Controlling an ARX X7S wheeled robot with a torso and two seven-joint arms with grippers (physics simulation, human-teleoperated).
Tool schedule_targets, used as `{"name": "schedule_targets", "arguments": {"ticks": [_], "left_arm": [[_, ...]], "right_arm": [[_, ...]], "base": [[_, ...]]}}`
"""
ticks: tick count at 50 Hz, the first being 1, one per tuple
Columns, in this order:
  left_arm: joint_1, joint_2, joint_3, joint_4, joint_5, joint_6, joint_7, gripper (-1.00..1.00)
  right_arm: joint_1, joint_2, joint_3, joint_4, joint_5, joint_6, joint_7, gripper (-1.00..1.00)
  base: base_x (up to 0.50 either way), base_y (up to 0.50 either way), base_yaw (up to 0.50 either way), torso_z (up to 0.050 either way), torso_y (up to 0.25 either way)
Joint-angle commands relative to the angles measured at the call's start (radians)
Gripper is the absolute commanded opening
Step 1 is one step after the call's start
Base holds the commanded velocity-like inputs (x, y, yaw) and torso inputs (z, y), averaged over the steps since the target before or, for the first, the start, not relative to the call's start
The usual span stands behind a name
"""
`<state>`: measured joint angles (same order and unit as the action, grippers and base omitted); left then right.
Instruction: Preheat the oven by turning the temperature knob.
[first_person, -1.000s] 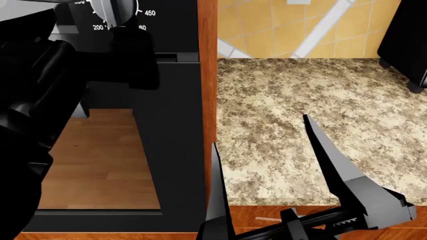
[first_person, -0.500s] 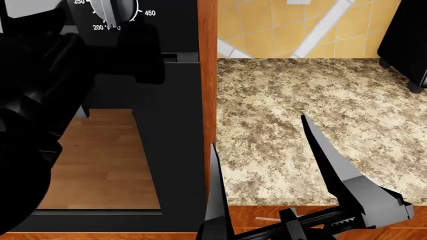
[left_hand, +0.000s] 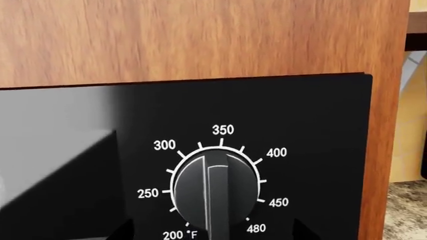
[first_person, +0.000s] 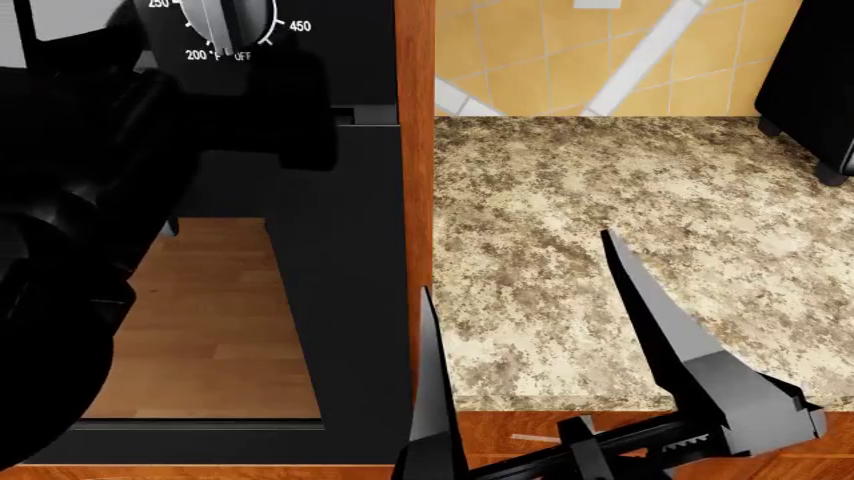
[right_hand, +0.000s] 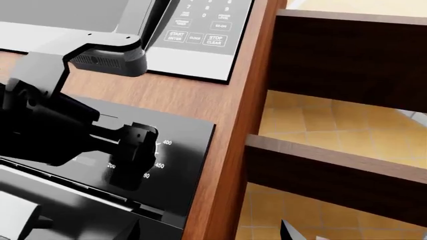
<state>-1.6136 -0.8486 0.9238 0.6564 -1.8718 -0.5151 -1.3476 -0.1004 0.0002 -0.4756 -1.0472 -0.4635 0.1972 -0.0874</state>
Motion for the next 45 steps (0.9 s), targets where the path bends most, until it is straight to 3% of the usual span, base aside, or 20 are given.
{"name": "schedule_targets", "arguments": {"ticks": [1, 28, 29, 45], "left_arm": [[0.009, 0.017, 0.008, -0.014, 0.017, 0.002, 0.007, 1.0], [0.008, 0.018, 0.005, -0.035, 0.032, 0.003, 0.022, 1.0], [0.006, 0.018, 0.004, -0.034, 0.035, 0.003, 0.025, -1.0], [0.012, 0.013, 0.006, -0.028, 0.053, -0.001, 0.031, -1.0]], "right_arm": [[0.0, 0.0, 0.0, 0.0, 0.0, 0.002, -0.001, 1.0], [0.0, 0.0, -0.001, 0.0, -0.001, 0.003, -0.005, 1.0], [0.0, 0.0, -0.001, 0.0, 0.0, 0.003, -0.005, 1.0], [-0.001, 0.0, -0.001, 0.0, 0.003, 0.01, -0.01, 1.0]], "base": [[0.0, 0.0, 0.0, 0.0, 0.0], [0.0, 0.0, 0.0, 0.0, 0.0], [0.0, 0.0, 0.0, 0.0, 0.0], [0.0, 0.0, 0.0, 0.0, 0.0]]}}
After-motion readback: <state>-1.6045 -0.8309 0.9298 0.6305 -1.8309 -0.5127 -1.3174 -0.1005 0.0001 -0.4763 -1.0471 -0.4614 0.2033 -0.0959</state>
